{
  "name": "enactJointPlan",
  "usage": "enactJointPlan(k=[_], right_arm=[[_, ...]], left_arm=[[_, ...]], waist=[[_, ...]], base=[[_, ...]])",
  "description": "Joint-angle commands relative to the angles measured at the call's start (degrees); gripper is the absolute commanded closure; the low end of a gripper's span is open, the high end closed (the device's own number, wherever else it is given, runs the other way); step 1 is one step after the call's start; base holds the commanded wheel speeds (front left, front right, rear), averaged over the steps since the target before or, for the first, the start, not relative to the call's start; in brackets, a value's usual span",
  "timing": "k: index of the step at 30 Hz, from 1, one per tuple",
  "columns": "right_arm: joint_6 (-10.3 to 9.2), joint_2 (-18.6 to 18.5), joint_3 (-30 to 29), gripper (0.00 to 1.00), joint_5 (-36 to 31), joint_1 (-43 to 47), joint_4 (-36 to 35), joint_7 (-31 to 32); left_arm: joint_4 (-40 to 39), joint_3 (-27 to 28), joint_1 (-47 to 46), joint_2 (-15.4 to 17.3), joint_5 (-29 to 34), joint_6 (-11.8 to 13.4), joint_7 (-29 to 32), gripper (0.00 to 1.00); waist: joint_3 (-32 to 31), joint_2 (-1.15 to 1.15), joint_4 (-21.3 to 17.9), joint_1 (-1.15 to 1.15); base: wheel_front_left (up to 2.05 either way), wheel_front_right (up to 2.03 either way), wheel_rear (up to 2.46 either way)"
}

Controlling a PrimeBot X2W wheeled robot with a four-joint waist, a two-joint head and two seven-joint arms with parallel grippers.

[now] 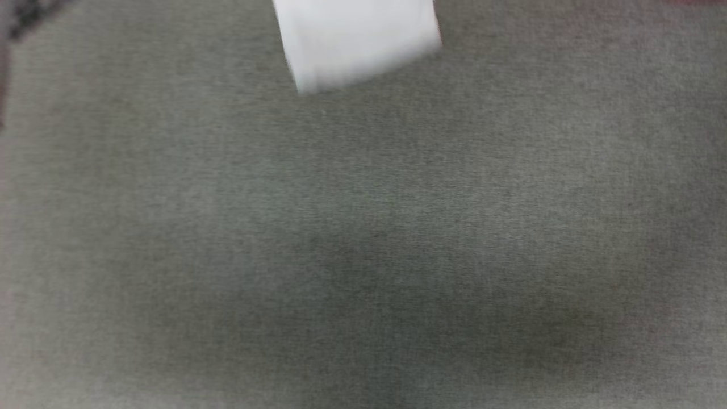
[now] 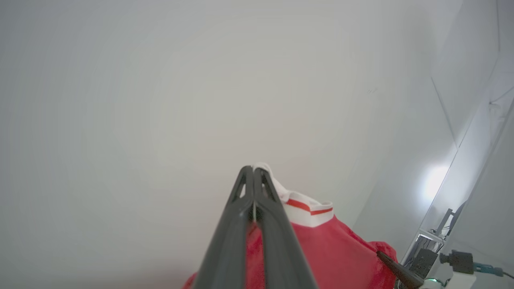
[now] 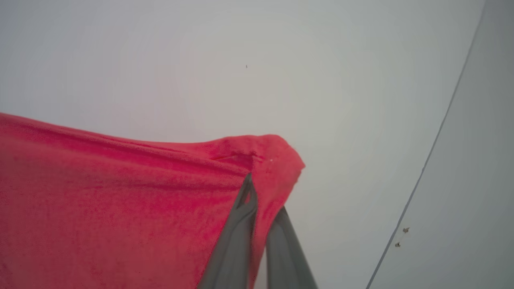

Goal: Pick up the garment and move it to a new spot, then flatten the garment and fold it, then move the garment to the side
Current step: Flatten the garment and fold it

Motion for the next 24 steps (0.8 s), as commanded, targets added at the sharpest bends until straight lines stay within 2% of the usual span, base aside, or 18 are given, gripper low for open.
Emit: enactJointPlan(k=[1,5,10,15,16,19,24], right_arm=[[-0.11,0.5,-0.7,1.0,-0.6,-2.0,1.8,-1.9],[-0.11,0.5,-0.1,1.0,-0.3,-1.6,3.0,-2.5],[-0.11,-1.5,3.1,1.0,2.2,5.2,0.0,-0.7],[-0.11,-5.0,5.9,1.0,6.8,16.7,-6.2,-0.2],[-0.11,-5.0,5.9,1.0,6.8,16.7,-6.2,-0.2],[-0.11,-7.8,7.2,1.0,10.4,24.9,-10.9,-0.5],[-0.1,-14.1,9.8,1.0,16.0,38.8,-20.3,0.9]], left_arm=[[-0.5,1.7,-1.9,0.2,-1.3,0.2,-1.0,1.0],[-4.3,2.8,0.1,0.4,-4.1,0.2,-1.5,1.0],[-9.8,0.0,10.2,2.3,-6.0,0.2,-1.8,1.0],[-18.7,-0.9,25.9,3.5,-9.7,0.2,-1.9,1.0],[-18.7,-0.9,25.9,3.5,-9.7,0.2,-1.9,1.0],[-23.5,-1.6,36.0,4.0,-9.4,0.2,-2.0,1.0],[-28.8,-0.7,51.6,2.9,-6.3,0.2,-1.9,1.0]], waist=[[1.3,0.0,-1.5,0.0],[-0.1,0.0,-1.0,0.0],[-1.6,0.0,-0.8,0.0],[-3.1,0.0,-0.9,0.0],[-3.1,0.0,-0.9,0.0],[-4.5,0.0,-1.0,0.0],[-7.3,0.0,-0.4,0.0]], base=[[0.0,0.0,0.0],[0.0,0.0,0.0],[0.0,0.0,0.0],[0.0,0.0,0.0],[0.0,0.0,0.0],[0.0,0.0,0.0],[0.0,0.0,0.0]])
